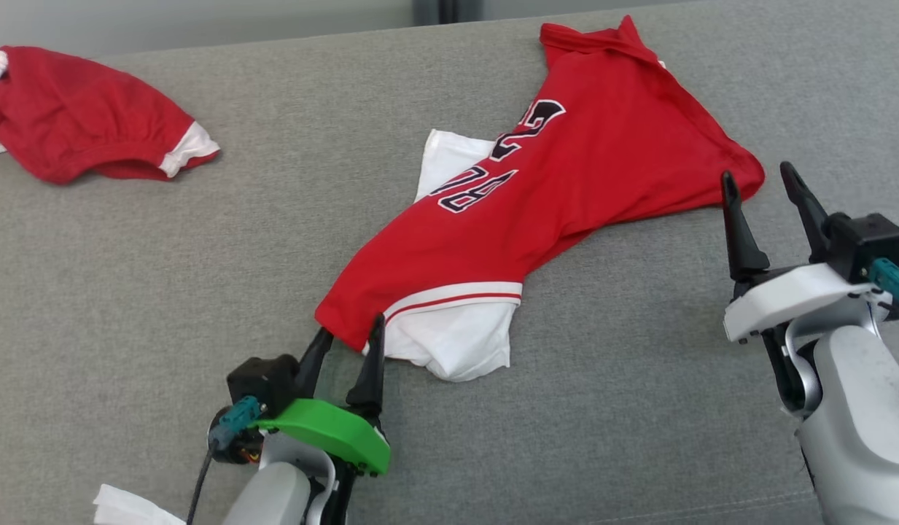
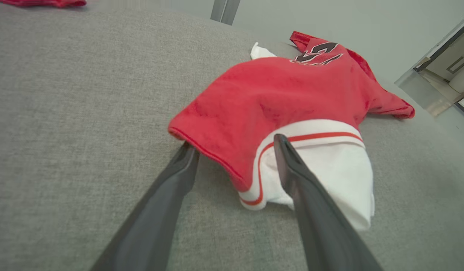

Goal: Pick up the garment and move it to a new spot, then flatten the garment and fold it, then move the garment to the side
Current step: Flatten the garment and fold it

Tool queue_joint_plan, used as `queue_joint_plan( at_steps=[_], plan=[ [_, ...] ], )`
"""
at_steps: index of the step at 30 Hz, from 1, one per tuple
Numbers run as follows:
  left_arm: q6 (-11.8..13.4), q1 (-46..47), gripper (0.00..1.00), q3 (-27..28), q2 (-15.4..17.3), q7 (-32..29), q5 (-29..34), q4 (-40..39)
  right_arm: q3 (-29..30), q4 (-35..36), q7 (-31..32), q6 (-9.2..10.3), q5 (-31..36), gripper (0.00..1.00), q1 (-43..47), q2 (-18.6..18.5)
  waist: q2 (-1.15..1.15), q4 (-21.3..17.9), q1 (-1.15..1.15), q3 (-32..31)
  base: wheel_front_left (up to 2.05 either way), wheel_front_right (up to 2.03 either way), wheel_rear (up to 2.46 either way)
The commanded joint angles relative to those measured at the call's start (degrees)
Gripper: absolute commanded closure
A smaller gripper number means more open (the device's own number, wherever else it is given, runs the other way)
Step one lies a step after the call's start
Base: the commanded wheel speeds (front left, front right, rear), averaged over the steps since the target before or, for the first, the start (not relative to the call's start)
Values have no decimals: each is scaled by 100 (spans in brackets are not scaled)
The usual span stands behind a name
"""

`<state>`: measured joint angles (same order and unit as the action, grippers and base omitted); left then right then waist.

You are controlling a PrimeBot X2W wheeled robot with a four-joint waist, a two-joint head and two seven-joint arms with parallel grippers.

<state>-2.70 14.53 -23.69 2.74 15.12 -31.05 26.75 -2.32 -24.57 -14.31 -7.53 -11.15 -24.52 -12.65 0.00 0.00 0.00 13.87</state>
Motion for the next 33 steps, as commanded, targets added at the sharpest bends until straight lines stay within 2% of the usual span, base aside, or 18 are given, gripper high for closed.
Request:
queue_joint_plan(
  at_steps=[1, 2, 6, 12, 18, 23, 33],
  plan=[
    [14, 91, 85, 110, 27, 5, 57, -51, 100, 147, -43, 8, 41, 0, 212, 66, 0, -189, 0, 36, 0, 0, 0],
    [21, 84, 100, 156, 27, 5, 85, -74, 165, 235, -41, 8, 64, 0, 317, 119, 0, -200, 0, 33, 0, 0, 0],
    [26, 46, 100, 442, 78, 4, 271, -245, 464, 582, -51, 8, 174, 0, 770, 351, 0, -232, 0, -9, 0, 0, 0],
    [52, -71, 100, 897, 223, 5, 757, -943, 786, 849, -71, 8, 345, 0, 1275, 625, 0, -190, 0, -87, 0, 0, 0],
    [63, 231, 100, 1113, 610, -12, 984, -1158, 731, 1010, -81, 8, 444, 0, 1445, 797, 0, -298, 0, -24, 0, 0, 0],
    [132, 866, 100, 1247, 905, -140, 1113, -831, 502, 1117, -91, 8, 468, 0, 1283, 894, 0, -564, 0, 230, 0, 0, 0],
    [48, 2105, 100, 1004, 685, -88, 1269, 594, 350, 1163, -94, 8, 434, 0, 1029, 955, 0, -1025, 0, 697, 0, 0, 0]
  ],
)
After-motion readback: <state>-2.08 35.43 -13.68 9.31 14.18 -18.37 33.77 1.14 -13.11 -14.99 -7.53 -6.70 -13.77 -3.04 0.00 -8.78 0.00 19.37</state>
